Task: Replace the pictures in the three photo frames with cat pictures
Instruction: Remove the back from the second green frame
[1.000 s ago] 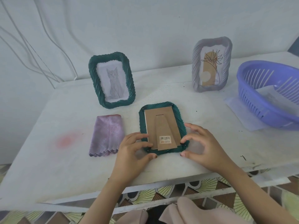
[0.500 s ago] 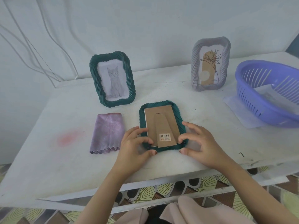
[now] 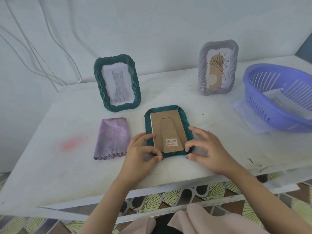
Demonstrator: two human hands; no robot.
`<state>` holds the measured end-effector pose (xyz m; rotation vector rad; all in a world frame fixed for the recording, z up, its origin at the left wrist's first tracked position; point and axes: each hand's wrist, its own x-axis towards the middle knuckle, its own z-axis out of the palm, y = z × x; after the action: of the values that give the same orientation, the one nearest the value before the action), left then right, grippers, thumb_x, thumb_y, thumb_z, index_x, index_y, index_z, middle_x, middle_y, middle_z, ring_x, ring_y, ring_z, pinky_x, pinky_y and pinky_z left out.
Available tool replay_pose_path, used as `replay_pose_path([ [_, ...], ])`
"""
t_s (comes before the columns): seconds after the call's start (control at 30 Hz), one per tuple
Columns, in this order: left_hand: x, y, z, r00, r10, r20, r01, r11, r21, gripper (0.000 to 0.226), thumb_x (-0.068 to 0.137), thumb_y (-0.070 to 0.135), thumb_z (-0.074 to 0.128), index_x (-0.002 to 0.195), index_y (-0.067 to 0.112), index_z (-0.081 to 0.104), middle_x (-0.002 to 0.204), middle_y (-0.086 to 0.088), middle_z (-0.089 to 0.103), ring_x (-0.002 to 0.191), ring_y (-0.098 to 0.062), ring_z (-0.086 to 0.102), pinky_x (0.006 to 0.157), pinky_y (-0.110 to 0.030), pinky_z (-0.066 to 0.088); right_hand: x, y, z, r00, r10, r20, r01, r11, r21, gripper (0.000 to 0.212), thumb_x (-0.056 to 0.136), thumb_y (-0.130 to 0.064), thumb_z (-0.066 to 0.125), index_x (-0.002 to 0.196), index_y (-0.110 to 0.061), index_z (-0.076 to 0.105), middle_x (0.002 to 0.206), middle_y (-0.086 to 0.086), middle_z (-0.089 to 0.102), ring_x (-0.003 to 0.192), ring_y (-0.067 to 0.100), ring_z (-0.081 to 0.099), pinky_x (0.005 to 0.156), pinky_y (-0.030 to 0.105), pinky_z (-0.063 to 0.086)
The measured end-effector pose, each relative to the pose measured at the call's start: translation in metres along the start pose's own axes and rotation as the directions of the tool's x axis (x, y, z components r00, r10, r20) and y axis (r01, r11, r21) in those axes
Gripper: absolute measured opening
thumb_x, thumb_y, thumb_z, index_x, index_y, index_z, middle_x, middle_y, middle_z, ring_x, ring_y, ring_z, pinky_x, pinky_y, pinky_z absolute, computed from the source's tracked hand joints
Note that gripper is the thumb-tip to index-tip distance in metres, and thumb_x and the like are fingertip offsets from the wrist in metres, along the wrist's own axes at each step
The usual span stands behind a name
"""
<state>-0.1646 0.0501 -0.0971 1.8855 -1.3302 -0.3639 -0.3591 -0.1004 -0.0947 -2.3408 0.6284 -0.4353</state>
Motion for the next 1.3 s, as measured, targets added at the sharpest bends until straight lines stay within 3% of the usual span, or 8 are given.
replay_pose_path([
  [0.13,0.0,0.002,-0.004,1.0,0.003,0.029,-0.003,1.0,-0.012,0.007,0.07,0.034,0.073,0.072,0.039,0.069,0.124,0.021,0.05,0.123,-0.002,0.033,0.103,-0.026,0.023,0.001,-0.005,-0.004,1.0,0.015,0.014,-0.016,1.0,0.002,0.017,0.075,-0.029,0.074,0.082,-0.038,0.062,0.139,-0.02,0.029,0.128,-0.002,0.023,0.105,0.027,0.013],
  [0.23,0.0,0.005,-0.004,1.0,-0.028,-0.012,0.027,0.998,-0.062,0.011,0.07,0.045,0.063,0.08,0.041,0.066,0.12,0.025,0.051,0.118,0.008,0.035,0.098,-0.024,0.028,0.003,-0.01,-0.006,0.999,0.035,-0.01,-0.035,0.999,0.009,0.018,0.073,-0.033,0.063,0.088,-0.042,0.059,0.134,-0.022,0.036,0.125,-0.001,0.027,0.103,0.026,0.017],
  [0.4,0.011,0.012,-0.002,0.998,-0.02,-0.064,0.021,1.0,0.018,0.059,0.067,0.062,0.058,0.118,0.034,0.052,0.124,0.02,0.049,0.118,0.001,0.038,0.098,-0.023,0.031,0.018,-0.018,-0.005,0.99,0.098,-0.102,-0.096,0.995,0.02,0.034,0.085,-0.022,0.059,0.116,-0.035,0.054,0.116,-0.027,0.047,0.117,0.006,0.039,0.093,0.019,0.026],
  [0.53,0.018,0.01,0.001,0.993,-0.108,0.037,0.104,0.991,0.085,0.085,0.068,0.051,0.073,0.139,0.025,0.032,0.142,0.003,0.038,0.136,-0.017,0.025,0.111,-0.037,0.026,0.033,-0.019,0.001,0.975,0.187,-0.116,-0.18,0.981,0.073,0.041,0.087,-0.025,0.055,0.127,-0.032,0.047,0.121,-0.014,0.056,0.118,0.012,0.044,0.102,0.032,0.036],
  [0.63,0.019,0.006,0.002,0.989,-0.126,0.074,0.119,0.988,0.095,0.094,0.066,0.054,0.073,0.142,0.026,0.025,0.147,0.0,0.033,0.139,-0.02,0.021,0.112,-0.044,0.025,0.041,-0.021,0.003,0.966,0.231,-0.113,-0.215,0.967,0.137,0.038,0.087,-0.027,0.054,0.124,-0.032,0.048,0.121,-0.008,0.06,0.114,0.013,0.049,0.098,0.032,0.039],
  [0.8,0.021,0.005,0.003,0.987,-0.145,0.074,0.139,0.986,0.088,0.102,0.058,0.063,0.065,0.143,0.027,0.022,0.149,0.002,0.03,0.14,-0.016,0.019,0.113,-0.044,0.024,0.045,-0.027,-0.001,0.943,0.307,-0.127,-0.262,0.922,0.284,0.031,0.088,-0.02,0.055,0.118,-0.028,0.054,0.113,-0.008,0.063,0.096,0.014,0.056,0.072,0.005,0.036],
  [0.97,0.021,0.002,0.005,0.99,-0.127,0.06,0.122,0.989,0.088,0.104,0.056,0.071,0.059,0.143,0.031,0.019,0.149,0.004,0.029,0.14,-0.017,0.019,0.112,-0.045,0.024,0.046,-0.028,-0.001,0.924,0.355,-0.14,-0.28,0.879,0.385,0.026,0.089,-0.021,0.055,0.113,-0.03,0.055,0.107,-0.012,0.064,0.102,0.012,0.056,0.079,0.012,0.037],
  [1.3,0.024,0.013,0.0,0.98,-0.135,0.144,0.117,0.985,0.125,0.095,0.071,0.048,0.071,0.144,0.034,0.011,0.154,0.002,0.013,0.142,-0.011,-0.003,0.116,-0.038,0.003,0.062,-0.026,-0.001,0.919,0.38,-0.105,-0.315,0.867,0.387,0.035,0.089,-0.024,0.055,0.123,-0.026,0.052,0.12,-0.009,0.061,0.108,0.012,0.053,0.081,0.018,0.035],
])
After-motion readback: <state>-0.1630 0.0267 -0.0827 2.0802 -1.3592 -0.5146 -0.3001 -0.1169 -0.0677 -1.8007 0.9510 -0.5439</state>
